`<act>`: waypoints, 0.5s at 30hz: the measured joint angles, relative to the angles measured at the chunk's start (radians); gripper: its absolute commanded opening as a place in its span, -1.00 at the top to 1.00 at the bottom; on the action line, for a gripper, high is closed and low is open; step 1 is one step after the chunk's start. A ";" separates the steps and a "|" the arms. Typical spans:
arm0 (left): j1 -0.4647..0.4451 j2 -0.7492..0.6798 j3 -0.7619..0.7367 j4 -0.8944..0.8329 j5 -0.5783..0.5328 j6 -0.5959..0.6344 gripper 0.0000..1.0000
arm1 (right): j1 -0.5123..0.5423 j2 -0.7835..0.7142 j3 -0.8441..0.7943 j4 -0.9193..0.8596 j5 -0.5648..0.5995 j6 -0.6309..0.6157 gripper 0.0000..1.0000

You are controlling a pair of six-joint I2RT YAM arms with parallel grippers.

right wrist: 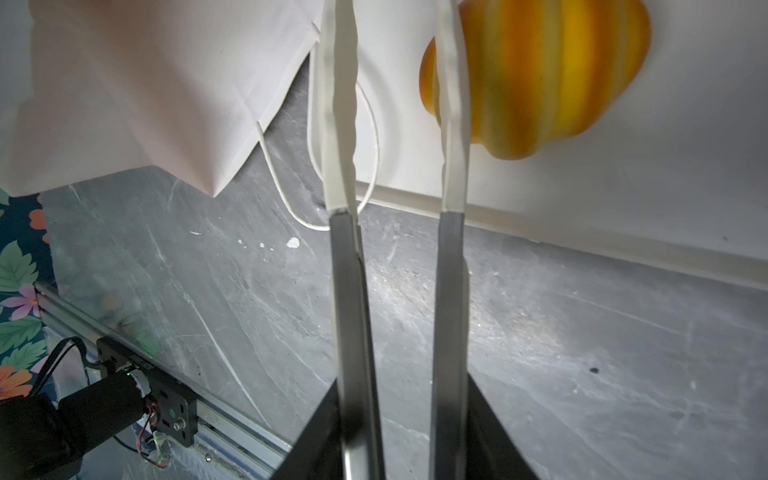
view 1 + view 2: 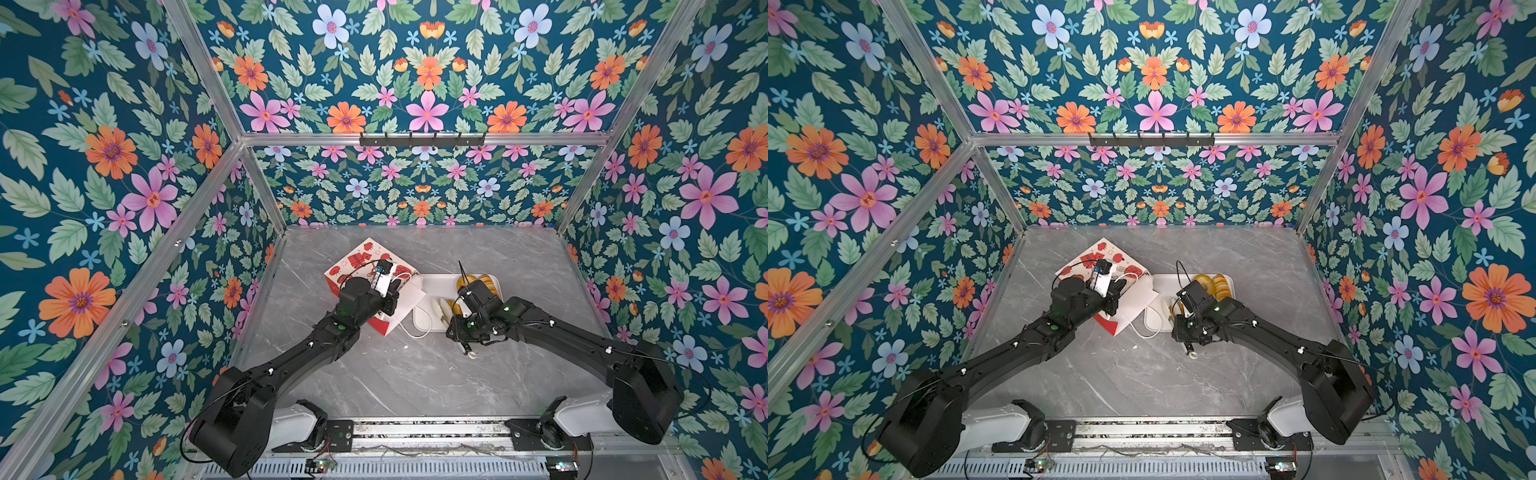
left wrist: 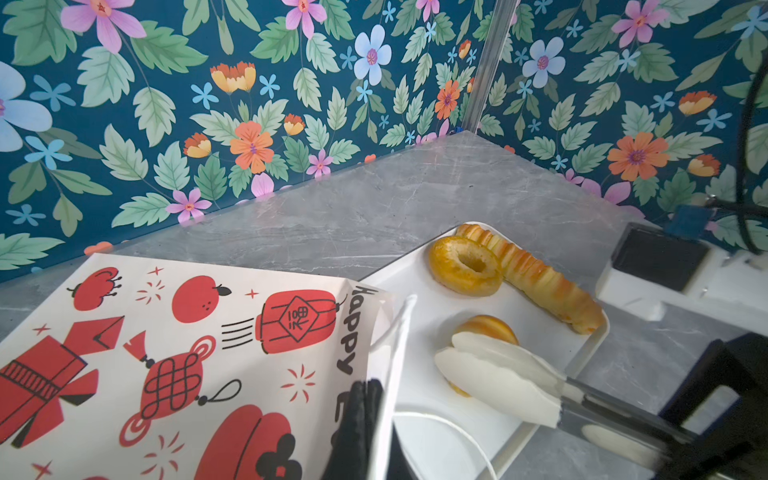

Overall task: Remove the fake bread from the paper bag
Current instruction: 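Swing the open tongs back toward the bag opening with the right gripper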

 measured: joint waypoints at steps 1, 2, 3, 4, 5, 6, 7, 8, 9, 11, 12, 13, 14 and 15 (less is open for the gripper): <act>0.000 0.001 0.000 0.000 0.000 0.000 1.00 | -0.008 -0.013 -0.011 -0.004 0.000 0.000 0.21; 0.000 0.001 0.000 0.000 0.000 -0.001 1.00 | -0.019 -0.029 -0.022 -0.008 0.003 0.000 0.21; 0.001 0.002 0.000 0.001 0.000 0.000 1.00 | -0.029 -0.044 -0.032 -0.012 0.005 0.000 0.20; 0.001 0.003 0.000 0.001 0.000 0.000 1.00 | -0.038 -0.057 -0.040 -0.018 0.008 0.000 0.21; 0.001 0.004 0.000 0.001 0.001 0.000 1.00 | -0.047 -0.069 -0.045 -0.024 0.008 0.000 0.20; 0.001 0.006 0.000 0.001 0.001 0.000 1.00 | -0.055 -0.080 -0.050 -0.031 0.010 0.000 0.21; 0.001 0.007 0.000 0.001 0.001 -0.002 1.00 | -0.060 -0.087 -0.053 -0.036 0.013 0.000 0.21; 0.001 0.008 0.000 0.001 0.003 -0.001 1.00 | -0.064 -0.094 -0.055 -0.042 0.018 0.000 0.21; 0.001 0.009 0.000 0.002 0.004 -0.001 1.00 | -0.067 -0.098 -0.056 -0.046 0.022 -0.001 0.21; 0.001 0.012 0.001 0.002 0.005 -0.004 1.00 | -0.070 -0.102 -0.056 -0.053 0.027 -0.003 0.21; 0.000 0.013 0.002 0.002 0.005 -0.004 1.00 | -0.070 -0.103 -0.056 -0.055 0.029 -0.005 0.21; 0.001 0.013 0.002 0.002 0.007 -0.004 1.00 | -0.071 -0.105 -0.056 -0.056 0.029 -0.008 0.21; 0.002 0.013 0.004 0.002 0.007 -0.004 1.00 | -0.072 -0.108 -0.055 -0.060 0.033 -0.010 0.21; 0.002 0.013 0.007 0.002 0.007 -0.004 1.00 | -0.072 -0.115 -0.053 -0.066 0.042 -0.013 0.21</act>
